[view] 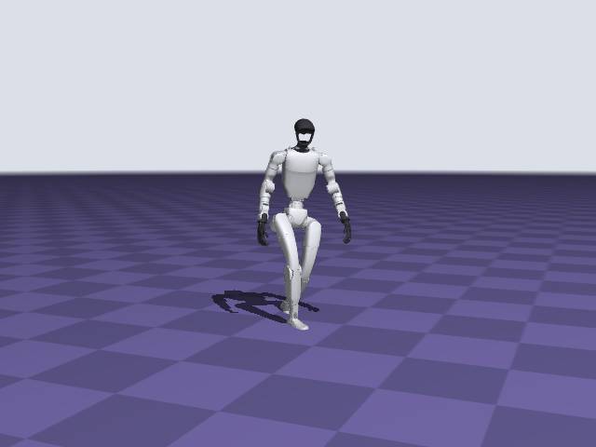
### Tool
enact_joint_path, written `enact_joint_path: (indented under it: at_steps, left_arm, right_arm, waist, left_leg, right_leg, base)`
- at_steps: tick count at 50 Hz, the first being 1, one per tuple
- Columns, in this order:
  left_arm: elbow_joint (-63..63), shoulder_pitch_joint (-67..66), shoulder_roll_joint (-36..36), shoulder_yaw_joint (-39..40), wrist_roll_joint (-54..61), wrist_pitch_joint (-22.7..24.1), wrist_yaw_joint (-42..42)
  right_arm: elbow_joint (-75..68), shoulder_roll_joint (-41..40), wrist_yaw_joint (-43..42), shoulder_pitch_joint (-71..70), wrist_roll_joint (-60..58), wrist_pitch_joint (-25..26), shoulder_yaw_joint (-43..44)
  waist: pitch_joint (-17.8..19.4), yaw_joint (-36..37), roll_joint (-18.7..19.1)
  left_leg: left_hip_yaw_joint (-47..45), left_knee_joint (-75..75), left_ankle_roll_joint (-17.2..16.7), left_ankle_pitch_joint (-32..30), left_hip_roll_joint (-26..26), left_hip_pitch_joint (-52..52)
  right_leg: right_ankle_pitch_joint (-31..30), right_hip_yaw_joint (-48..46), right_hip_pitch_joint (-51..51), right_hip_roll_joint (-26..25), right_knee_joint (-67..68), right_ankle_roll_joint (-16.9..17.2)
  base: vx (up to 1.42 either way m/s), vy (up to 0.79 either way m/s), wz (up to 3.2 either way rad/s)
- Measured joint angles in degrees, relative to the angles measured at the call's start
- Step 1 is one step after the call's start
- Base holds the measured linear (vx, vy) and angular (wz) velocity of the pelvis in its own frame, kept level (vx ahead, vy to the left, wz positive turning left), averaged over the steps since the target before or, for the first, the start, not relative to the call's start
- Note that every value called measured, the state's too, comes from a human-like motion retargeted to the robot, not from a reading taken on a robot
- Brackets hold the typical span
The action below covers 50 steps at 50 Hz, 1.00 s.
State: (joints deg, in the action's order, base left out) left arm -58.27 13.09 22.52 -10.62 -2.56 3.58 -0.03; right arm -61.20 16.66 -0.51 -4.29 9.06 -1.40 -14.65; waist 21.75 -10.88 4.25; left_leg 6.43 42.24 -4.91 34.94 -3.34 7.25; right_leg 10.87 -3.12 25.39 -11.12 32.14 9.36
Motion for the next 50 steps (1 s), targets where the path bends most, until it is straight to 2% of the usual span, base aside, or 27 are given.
enact_joint_path:
  at_steps: [3, 8, 16, 20, 25, 31, 35, 38, 43, 50]
  left_arm:
    - [-1.47, -0.12, 0.67, 1.19, -0.96, -0.31, 0.31]
    - [-4.28, -2.05, 1.11, 3.4, -1.99, -1.31, 0.73]
    - [-8.68, -5.88, 0.69, 7.13, -0.93, -2.5, -0.03]
    - [-9.86, -7.52, 0.3, 8.5, -0.01, -2.68, -0.54]
    - [-10.67, -8.96, -0.29, 9.78, 1.23, -2.15, -0.68]
    - [-10.05, -9.99, -1.09, 10.62, 3.14, -1.14, -0.07]
    - [-8.85, -9.82, -1.51, 10.46, 3.81, 0.04, 0.56]
    - [-8.1, -9.91, -1.92, 10.33, 4.22, 0.79, 1.3]
    - [-7.58, -10.3, -2.93, 10.35, 4.68, 1.31, 2.66]
    - [-9.55, -9.24, -3.56, 10.44, 5.05, 0.6, 3.82]
  right_arm:
    - [2.44, -0.07, 0.44, 0.04, -0.57, -0.44, 0.01]
    - [6.12, 0.12, 0.81, 0.36, -1.33, -1.43, -0.26]
    - [9.0, 1.99, 0.91, -0.21, -0.66, -1.81, -0.3]
    - [9.1, 3.03, 1.06, -0.04, -0.59, -1.7, 0.33]
    - [8.14, 3.89, 0.81, 0.89, -1.32, -1.75, 1.59]
    - [6.29, 4.73, -0.2, 2.13, -3.26, -1.72, 2.77]
    - [4.75, 5.85, -0.94, 2.39, -4.78, -1.95, 3.33]
    - [4.17, 6.72, -1.46, 2.62, -5.48, -2.16, 3.7]
    - [4.74, 7.52, -2.09, 3.1, -5.7, -2.82, 4.1]
    - [7.59, 7.64, -2.04, 3.24, -4.98, -3.83, 3.68]
  waist:
    - [0.86, 0.66, -1.36]
    - [3.16, 1.5, -2.48]
    - [4.23, 0.13, -3.89]
    - [2.96, -0.46, -5.18]
    - [2.2, 0.76, -4.0]
    - [2.7, 3.49, -0.4]
    - [2.55, 5.34, 2.21]
    - [1.97, 6.42, 2.81]
    - [0.8, 7.88, 2.51]
    - [-0.05, 7.8, -2.25]
  left_leg:
    - [-2.55, -2.31, 2.18, 2.46, 0.14, -1.98]
    - [-5.56, -1.87, 3.97, 4.38, 0.79, -6.29]
    - [-6.76, -1.93, 4.43, 0.91, -0.34, -13.86]
    - [-7.22, -3.57, 4.26, -2.24, -2.5, -17.17]
    - [-7.72, -2.65, 3.5, -3.4, -1.2, -19.58]
    - [-8.54, 7.61, 2.11, -0.76, 3.83, -23.64]
    - [-10.55, 13.87, 1.19, -1.33, 7.82, -26.63]
    - [-12.87, 14.84, 2.44, 0.27, 9.53, -27.4]
    - [-14.81, 10.76, 4.14, 2.9, 8.6, -25.16]
    - [-15.67, 0.51, 6.89, 2.52, 1.13, -16.71]
  right_leg:
    - [-1.3, -4.05, 1.76, 2.95, -0.74, -1.01]
    - [4.6, -7.68, 3.65, 5.63, 2.36, -3.04]
    - [16.33, -7.81, 3.94, 12.83, 21.28, -8.9]
    - [20.69, -6.35, 0.86, 16.34, 26.47, -10.0]
    - [22.43, -6.15, -7.96, 14.19, 19.77, -8.94]
    - [24.48, -6.28, -15.96, 8.48, 8.64, -8.56]
    - [24.96, -7.16, -18.34, 6.16, 4.27, -9.02]
    - [25.58, -8.18, -19.62, 6.57, 3.09, -8.68]
    - [27.3, -9.76, -21.75, 8.61, 3.39, -7.88]
    - [28.65, -12.09, -21.94, 17.18, 14.18, -6.7]
  base:
    - [-0.37, 0.03, -0.54]
    - [-0.36, -0.03, -0.49]
    - [-0.29, -0.06, -0.17]
    - [-0.25, -0.08, 0.05]
    - [-0.2, -0.09, -0.03]
    - [-0.12, -0.08, -0.13]
    - [-0.01, -0.01, -0.02]
    - [0.06, 0.0, 0.12]
    - [0.13, 0.04, 0.22]
    - [0.18, 0.06, 0.31]
